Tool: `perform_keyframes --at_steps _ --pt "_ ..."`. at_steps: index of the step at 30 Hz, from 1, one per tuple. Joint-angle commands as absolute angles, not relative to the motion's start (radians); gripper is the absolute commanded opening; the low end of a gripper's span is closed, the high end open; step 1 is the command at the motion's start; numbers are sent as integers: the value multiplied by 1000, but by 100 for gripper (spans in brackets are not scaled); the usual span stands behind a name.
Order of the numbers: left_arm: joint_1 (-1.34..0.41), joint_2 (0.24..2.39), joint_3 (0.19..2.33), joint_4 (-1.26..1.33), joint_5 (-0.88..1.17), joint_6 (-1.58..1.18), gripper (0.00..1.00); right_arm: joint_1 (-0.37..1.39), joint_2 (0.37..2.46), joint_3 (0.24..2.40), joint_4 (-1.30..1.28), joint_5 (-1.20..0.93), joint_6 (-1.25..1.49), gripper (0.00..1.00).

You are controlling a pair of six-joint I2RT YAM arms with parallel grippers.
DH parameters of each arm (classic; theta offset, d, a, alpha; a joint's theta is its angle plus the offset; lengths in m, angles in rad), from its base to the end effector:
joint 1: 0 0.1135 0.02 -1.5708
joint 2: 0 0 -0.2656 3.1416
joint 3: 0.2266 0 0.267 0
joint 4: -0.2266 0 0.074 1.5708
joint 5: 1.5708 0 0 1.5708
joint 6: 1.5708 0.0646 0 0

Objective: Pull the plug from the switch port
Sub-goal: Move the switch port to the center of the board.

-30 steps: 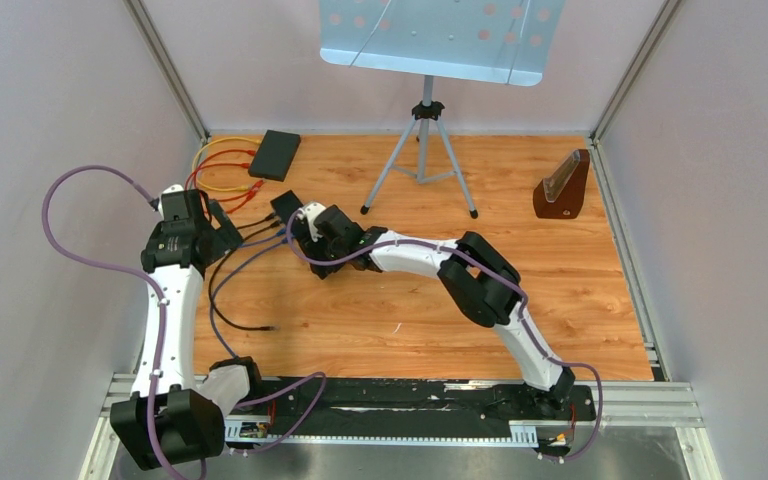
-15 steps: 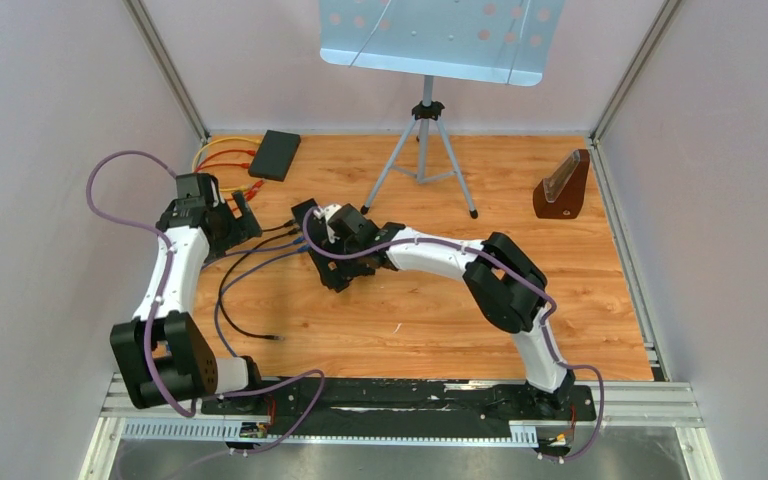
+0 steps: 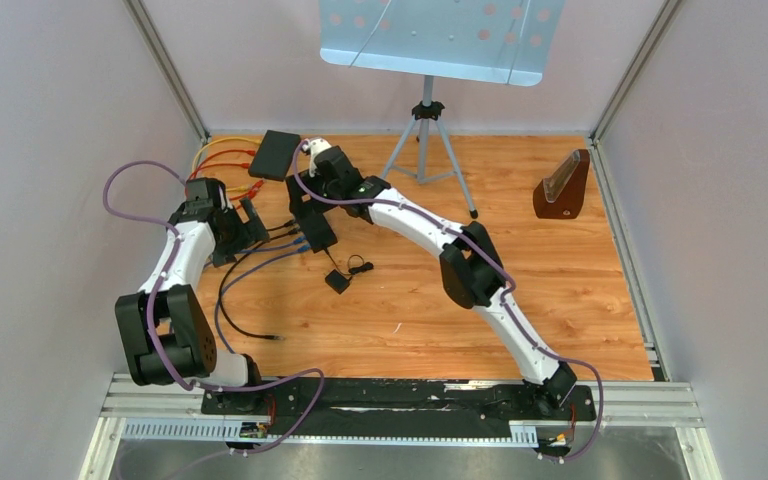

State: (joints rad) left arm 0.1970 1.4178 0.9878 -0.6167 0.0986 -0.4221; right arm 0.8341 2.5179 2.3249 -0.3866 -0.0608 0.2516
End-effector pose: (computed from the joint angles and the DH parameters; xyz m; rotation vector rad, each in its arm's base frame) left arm 0.3055 0.0545 0.2023 -0.7663 2.5100 -0.2077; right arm 0.4125 0.4606 0.2017 -0.6759 2.1269 0.6812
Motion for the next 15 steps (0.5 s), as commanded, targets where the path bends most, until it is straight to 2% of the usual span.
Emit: perform_keyframes --at_steps 1,9,11,15 --pt "204 1346 983 -598 96 -433 100 840 2638 2447 -401 -47 208 100" --pt "204 1241 959 -594 105 -442 100 838 2654 2369 -350 -57 176 99" --pt "204 1235 963 -604 103 -440 100 839 2642 2334 -341 -64 180 95" --pt "204 1224 963 -606 105 -429 100 839 2589 2233 -315 -74 194 80"
